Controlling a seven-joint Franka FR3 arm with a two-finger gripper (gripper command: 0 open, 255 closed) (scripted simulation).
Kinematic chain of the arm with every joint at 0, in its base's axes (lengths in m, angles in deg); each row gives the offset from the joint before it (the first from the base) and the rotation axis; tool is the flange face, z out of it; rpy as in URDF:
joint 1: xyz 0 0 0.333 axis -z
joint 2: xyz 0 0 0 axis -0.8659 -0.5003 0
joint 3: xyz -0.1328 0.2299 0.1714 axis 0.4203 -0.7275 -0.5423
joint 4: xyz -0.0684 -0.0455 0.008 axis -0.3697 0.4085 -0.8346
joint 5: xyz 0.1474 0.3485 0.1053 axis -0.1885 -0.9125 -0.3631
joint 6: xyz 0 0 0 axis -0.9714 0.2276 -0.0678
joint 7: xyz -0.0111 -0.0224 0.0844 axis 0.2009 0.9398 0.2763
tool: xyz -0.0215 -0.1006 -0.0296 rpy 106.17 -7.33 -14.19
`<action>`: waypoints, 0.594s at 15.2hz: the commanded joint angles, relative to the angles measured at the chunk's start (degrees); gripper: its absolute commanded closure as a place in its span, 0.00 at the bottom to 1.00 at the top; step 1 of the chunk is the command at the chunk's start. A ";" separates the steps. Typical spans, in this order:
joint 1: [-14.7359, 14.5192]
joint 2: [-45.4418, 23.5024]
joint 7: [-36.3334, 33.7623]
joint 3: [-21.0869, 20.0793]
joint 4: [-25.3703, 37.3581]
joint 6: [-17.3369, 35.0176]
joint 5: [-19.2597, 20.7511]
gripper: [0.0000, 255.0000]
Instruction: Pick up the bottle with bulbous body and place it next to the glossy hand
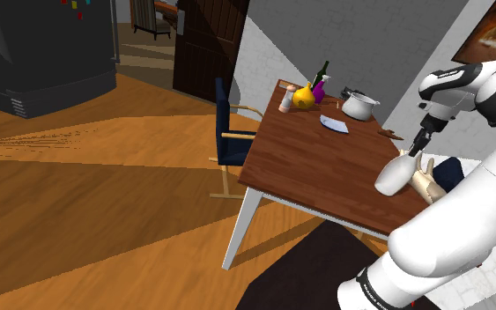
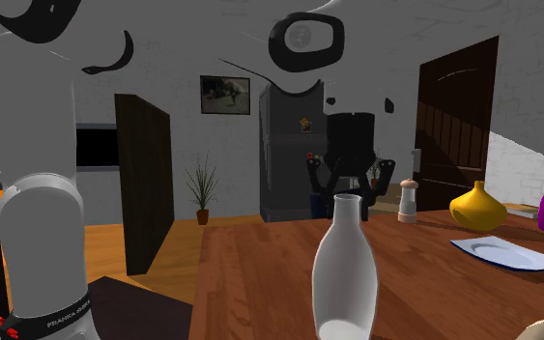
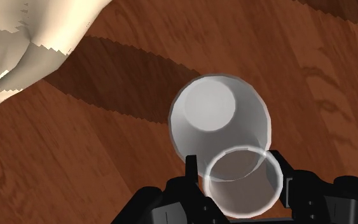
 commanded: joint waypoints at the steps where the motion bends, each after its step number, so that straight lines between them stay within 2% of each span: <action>1: 0.00 0.00 0.00 0.00 0.00 0.03 -0.01 1.00; 3: 0.00 0.00 0.00 0.00 0.00 0.03 -0.01 1.00; 4: 0.00 0.01 0.00 0.00 0.00 0.03 0.00 0.00; 9: 0.00 0.01 -0.01 0.00 -0.01 0.03 0.00 0.00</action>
